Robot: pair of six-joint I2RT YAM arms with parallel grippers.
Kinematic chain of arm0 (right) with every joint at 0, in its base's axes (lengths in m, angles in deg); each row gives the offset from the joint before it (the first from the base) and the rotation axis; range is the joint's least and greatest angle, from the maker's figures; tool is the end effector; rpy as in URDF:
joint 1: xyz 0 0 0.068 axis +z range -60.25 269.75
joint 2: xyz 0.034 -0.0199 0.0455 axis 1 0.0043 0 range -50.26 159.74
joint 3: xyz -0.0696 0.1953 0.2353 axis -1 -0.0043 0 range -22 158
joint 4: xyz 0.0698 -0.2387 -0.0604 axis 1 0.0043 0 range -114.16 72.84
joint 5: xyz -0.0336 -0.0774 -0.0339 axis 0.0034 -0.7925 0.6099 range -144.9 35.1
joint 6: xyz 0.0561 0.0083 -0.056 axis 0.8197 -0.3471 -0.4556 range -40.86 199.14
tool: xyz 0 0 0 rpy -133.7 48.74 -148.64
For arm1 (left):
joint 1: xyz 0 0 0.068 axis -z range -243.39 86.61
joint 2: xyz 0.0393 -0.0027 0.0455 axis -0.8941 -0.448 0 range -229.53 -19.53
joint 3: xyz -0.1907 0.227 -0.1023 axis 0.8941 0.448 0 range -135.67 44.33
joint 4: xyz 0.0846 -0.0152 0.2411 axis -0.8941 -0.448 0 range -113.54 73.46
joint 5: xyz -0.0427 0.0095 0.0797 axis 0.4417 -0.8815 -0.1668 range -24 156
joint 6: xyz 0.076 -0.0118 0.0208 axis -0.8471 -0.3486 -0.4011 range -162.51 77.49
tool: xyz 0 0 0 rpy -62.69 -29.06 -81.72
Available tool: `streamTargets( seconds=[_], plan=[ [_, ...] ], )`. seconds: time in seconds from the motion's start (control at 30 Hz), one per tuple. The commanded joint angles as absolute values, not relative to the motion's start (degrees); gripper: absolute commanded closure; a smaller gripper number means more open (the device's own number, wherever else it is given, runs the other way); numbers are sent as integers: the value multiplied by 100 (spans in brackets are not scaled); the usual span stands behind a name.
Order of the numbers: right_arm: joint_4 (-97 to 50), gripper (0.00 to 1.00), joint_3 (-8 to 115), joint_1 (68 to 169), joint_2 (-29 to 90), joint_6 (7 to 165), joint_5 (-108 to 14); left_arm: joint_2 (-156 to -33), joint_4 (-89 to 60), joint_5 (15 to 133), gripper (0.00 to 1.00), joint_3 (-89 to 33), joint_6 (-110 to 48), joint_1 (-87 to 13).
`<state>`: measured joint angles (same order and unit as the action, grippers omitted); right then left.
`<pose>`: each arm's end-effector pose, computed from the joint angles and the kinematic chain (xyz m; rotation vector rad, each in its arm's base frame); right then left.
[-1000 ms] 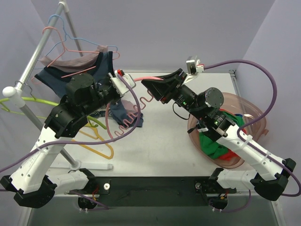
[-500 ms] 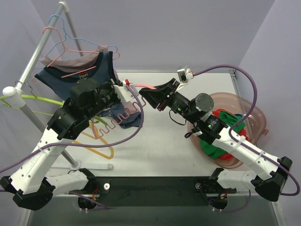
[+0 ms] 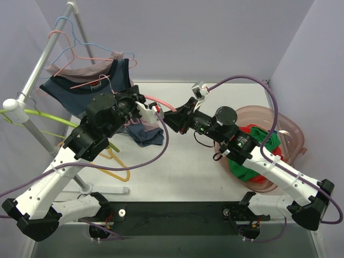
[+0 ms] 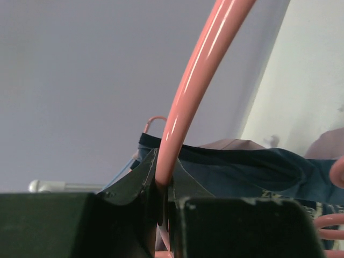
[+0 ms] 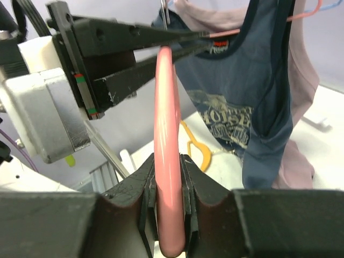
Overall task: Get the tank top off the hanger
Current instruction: Place the hanger at the clothesline.
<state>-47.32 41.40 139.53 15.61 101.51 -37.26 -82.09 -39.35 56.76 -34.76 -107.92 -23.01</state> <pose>0.1564 0.2172 0.4916 -0.5914 1.1934 1.2701 0.1839 -0.1419 0.4951 1.2782 1.1210 0.4631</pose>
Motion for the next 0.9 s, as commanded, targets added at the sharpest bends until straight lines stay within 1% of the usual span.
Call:
streamTargets(
  seconds=[0.0, 0.03, 0.07, 0.17, 0.37, 0.43, 0.5, 0.57, 0.67, 0.8, 0.87],
  plan=[
    [-4017, 82, 4382, 13994, 1592, 9936, -3152, -8140, -2445, 5291, 100, -3319, -11897, -2217],
    [-3824, 78, 4444, 13994, 1575, 9936, -3170, -8149, -2419, 5220, 100, -3284, -12011, -2208],
    [-3709, 70, 4505, 13994, 1549, 9875, -3214, -8167, -2419, 5133, 100, -3266, -12195, -2199],
    [-3314, 59, 4699, 13941, 1443, 9804, -3380, -8176, -2427, 5062, 100, -3196, -12503, -2146],
    [-2444, 49, 5348, 13748, 1381, 9532, -3487, -8097, -2471, 5026, 100, -2976, -12785, -2059],
    [-1796, 46, 5751, 13686, 1451, 9339, -3434, -8044, -2515, 5035, 100, -2932, -12786, -2041],
    [-1303, 41, 5990, 13607, 1530, 9146, -3303, -8026, -2603, 5044, 100, -2906, -12829, -2041],
    [-1038, 38, 6332, 13511, 1575, 9048, -3171, -7974, -2655, 5114, 100, -2879, -12847, -2032],
    [-510, 37, 6885, 13326, 1785, 8855, -2802, -7912, -2691, 5202, 100, -2879, -12847, -1997],
    [183, 42, 7572, 13291, 2285, 8661, -2389, -7886, -2735, 5167, 100, -2835, -12838, -1927],
    [404, 42, 7845, 13291, 2497, 8582, -2178, -7859, -2744, 5141, 100, -2809, -12864, -1883]
  ],
)
